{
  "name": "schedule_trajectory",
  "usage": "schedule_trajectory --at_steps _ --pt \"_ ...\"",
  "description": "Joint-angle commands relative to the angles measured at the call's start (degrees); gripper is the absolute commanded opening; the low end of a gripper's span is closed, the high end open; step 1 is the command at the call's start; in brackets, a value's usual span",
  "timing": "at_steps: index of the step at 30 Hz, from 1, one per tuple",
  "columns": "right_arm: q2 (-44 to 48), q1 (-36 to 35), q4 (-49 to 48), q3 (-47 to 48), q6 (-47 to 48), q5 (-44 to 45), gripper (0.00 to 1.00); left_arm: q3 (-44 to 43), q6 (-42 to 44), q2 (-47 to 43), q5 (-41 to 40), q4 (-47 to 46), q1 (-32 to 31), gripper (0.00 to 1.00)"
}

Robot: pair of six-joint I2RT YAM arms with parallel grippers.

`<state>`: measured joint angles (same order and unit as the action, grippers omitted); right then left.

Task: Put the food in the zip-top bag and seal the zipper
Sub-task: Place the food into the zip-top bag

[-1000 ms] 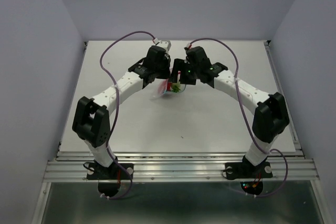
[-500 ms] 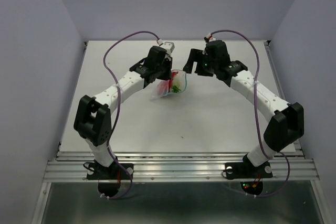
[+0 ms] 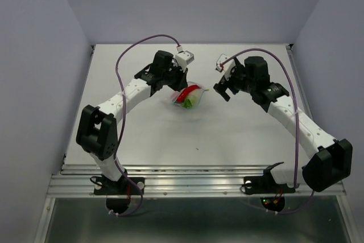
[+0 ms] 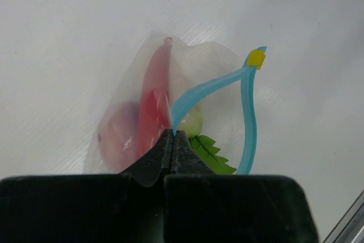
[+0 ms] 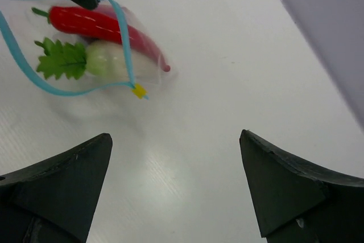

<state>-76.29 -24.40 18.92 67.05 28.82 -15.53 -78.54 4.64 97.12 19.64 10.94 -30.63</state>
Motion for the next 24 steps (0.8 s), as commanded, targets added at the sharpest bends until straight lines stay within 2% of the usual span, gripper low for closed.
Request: schedule_trajectory --at_steps 1,7,12,20,21,22,24 --pt "2.72 3.57 -1.96 -2.7 17.31 -9.5 1.0 1.72 5.63 -5.1 11.29 -2.42 1.19 0.0" --pt "1.5 6.12 -0.9 -2.97 20.66 -18.47 1.0 3.39 7.75 -6.33 13.15 -2.15 1.28 0.0" --pt "-2.1 6.12 -0.55 -3.41 17.51 -23.74 0.96 2.96 8.19 -4.93 14.99 -1.01 1.28 0.0" --pt "-2.72 6.65 -0.46 -5.34 18.02 -24.28 0.89 4.27 7.75 -3.87 15.6 -1.36 1.19 0.0" --pt "-2.64 6.65 -0.55 -5.96 18.38 -24.72 0.86 4.28 7.66 -3.87 15.61 -1.19 1.19 0.0" --pt "-2.46 6.65 -0.46 -6.92 18.47 -25.86 0.78 4.1 7.66 -3.87 15.52 -1.01 1.19 0.0" --pt "-2.2 6.65 -0.55 -7.98 19.17 -27.53 0.71 3.92 7.75 -3.96 15.69 -1.01 1.19 0.0"
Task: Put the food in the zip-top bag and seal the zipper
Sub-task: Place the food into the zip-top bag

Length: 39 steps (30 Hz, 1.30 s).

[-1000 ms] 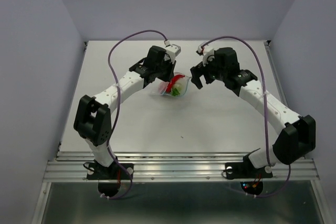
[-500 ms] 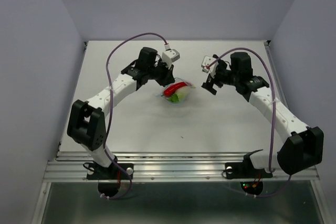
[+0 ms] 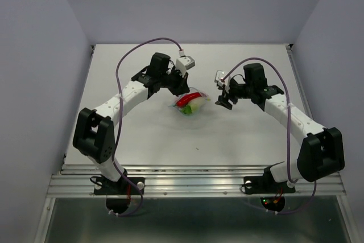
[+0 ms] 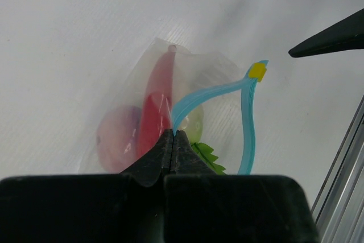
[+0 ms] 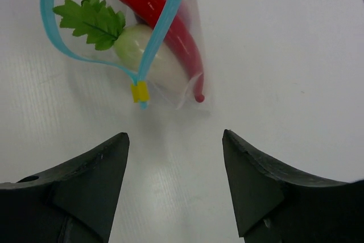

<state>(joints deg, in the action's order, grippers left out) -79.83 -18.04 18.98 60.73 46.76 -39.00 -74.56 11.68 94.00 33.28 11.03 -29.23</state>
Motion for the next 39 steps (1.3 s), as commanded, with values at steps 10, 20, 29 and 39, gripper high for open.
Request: schedule_trajectory --at_steps 10,20,29,39 --pt "-0.76 0.29 -0.53 0.0 0.35 -6.96 0.54 -0.49 0.36 0.22 3.02 -0.83 -0.21 0.0" --pt "-3.49 0.29 1.84 3.07 1.58 -8.81 0.44 -1.37 0.45 0.49 3.72 -0.3 -0.21 0.0" --pt "-7.18 0.29 6.77 4.92 3.42 -8.46 0.39 -1.64 0.45 0.14 3.81 -0.3 -0.38 0.0" --pt "-7.53 0.29 6.77 3.96 4.21 -7.58 0.43 -1.64 0.18 -1.0 6.89 -0.13 -1.17 0.0"
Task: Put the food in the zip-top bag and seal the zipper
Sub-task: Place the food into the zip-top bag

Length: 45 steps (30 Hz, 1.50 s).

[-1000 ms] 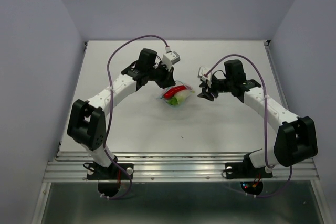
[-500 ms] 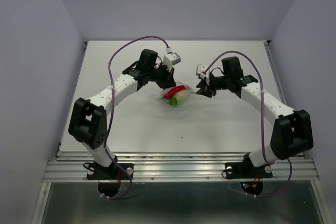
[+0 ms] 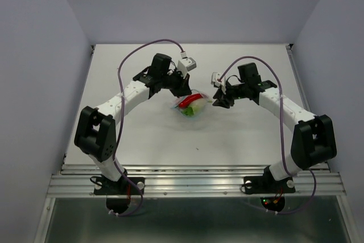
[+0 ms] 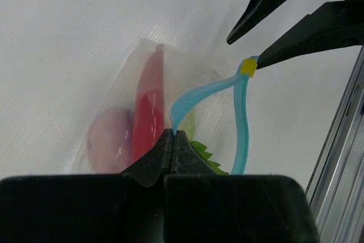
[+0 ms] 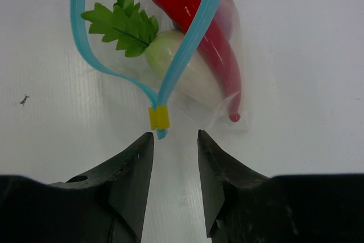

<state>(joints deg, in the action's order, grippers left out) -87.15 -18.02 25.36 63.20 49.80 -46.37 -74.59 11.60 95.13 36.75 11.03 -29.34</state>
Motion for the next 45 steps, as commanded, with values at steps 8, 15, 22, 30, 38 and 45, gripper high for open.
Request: schedule_trajectory --at_steps 8,15,22,30,38,45 --pt "0.23 0.27 -0.4 1.31 1.18 -1.62 0.56 -1.44 -0.35 -2.5 9.21 -1.01 -1.16 0.0" --pt "3.13 0.79 -2.07 -2.11 0.74 -0.48 0.66 -1.97 -0.7 -2.41 10.18 -0.39 -0.98 0.0" --pt "5.5 1.32 -2.86 -4.4 -4.7 -0.31 1.0 -2.32 -0.78 -3.2 10.27 -0.65 -0.72 0.0" --pt "8.83 1.32 -9.1 -4.93 -12.18 5.85 1.0 -1.79 -0.87 -5.66 10.8 -0.66 -0.72 0.0" --pt "25.88 1.32 -26.01 -9.29 -22.03 32.2 1.0 -3.1 -5.17 -8.21 6.93 -2.67 -0.63 0.0" --pt "16.87 4.74 -52.19 -5.04 -37.75 45.59 1.0 -3.73 -19.05 -9.96 9.39 -8.02 -0.63 0.0"
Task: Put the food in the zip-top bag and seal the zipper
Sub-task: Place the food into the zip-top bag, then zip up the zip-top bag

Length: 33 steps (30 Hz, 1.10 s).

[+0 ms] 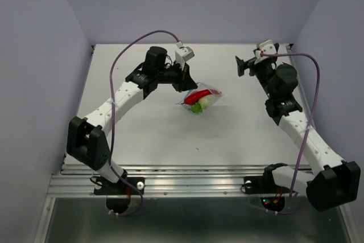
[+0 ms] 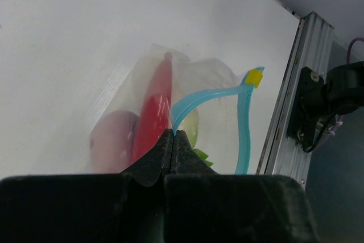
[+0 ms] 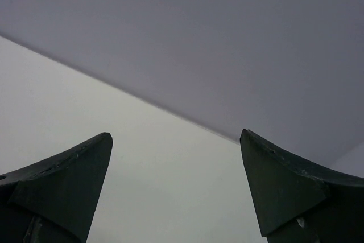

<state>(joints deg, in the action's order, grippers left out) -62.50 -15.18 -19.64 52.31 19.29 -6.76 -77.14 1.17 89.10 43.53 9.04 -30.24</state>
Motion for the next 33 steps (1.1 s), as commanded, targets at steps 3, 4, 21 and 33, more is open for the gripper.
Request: schedule_trajectory --at_steps 3,4,21,33 --pt "-10.62 4.98 -1.03 10.6 -8.56 -13.13 1.0 2.86 -13.1 -5.95 1.91 -10.86 0.53 0.0" --pt "-12.45 5.51 4.12 13.66 -7.7 -22.76 1.0 4.7 -16.43 -7.26 1.74 -13.06 0.88 0.0" --pt "-12.73 7.09 59.79 18.43 47.82 -48.16 1.0 12.55 -23.41 -12.55 15.35 -20.64 6.16 0.0" --pt "-13.96 7.09 58.75 18.26 50.33 -67.05 0.97 12.28 -22.44 -11.93 18.87 -20.46 6.16 0.0"
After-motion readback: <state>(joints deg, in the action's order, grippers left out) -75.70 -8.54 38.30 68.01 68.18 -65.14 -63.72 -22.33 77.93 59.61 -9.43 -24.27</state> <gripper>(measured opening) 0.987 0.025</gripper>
